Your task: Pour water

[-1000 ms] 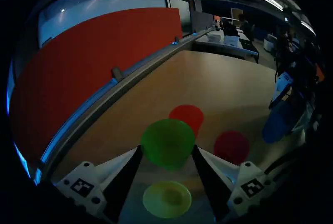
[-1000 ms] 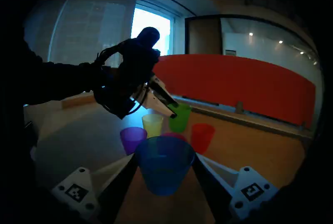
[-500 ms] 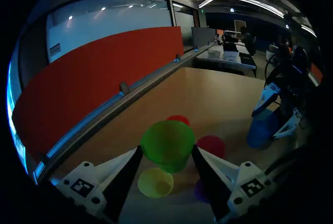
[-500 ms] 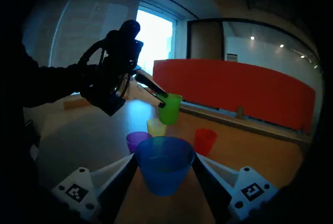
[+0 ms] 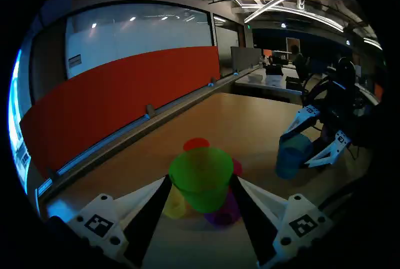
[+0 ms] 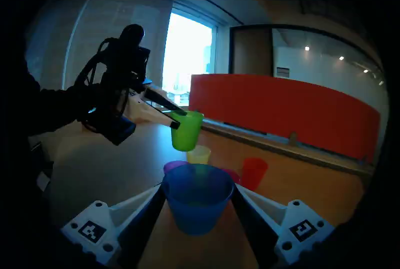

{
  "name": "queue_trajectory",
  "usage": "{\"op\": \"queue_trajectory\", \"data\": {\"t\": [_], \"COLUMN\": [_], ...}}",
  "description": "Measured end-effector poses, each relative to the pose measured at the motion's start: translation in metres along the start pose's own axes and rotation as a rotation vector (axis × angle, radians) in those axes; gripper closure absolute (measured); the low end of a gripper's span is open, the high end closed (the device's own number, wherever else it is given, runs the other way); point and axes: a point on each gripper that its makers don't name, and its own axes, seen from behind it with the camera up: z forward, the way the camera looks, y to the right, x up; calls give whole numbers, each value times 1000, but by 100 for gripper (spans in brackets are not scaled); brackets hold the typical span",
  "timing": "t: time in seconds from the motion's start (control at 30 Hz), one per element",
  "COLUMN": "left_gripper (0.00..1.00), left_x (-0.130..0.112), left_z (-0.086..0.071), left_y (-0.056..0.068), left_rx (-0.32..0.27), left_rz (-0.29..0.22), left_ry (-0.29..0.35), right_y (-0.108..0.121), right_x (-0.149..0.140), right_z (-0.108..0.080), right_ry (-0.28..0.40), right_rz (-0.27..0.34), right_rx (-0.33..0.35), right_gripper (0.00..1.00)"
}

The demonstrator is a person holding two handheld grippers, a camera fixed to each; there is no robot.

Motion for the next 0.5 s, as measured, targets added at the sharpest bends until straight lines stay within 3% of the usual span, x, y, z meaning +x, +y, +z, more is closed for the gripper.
{"op": "queue_trajectory", "data": {"t": [0.27, 0.5], "left_gripper": [14, 14], "left_x": [-24, -33], "left_z": [-24, -40], "left_y": [27, 43], "left_rx": [10, 10], "left_rz": [-9, -61], "left_ry": [16, 58], "right_y": [-12, -20], "right_x": [0, 0], "right_z": [0, 1], "right_ry": [1, 0], "right_rz": [0, 2], "right_rx": [15, 26], "right_gripper": [8, 8]}}
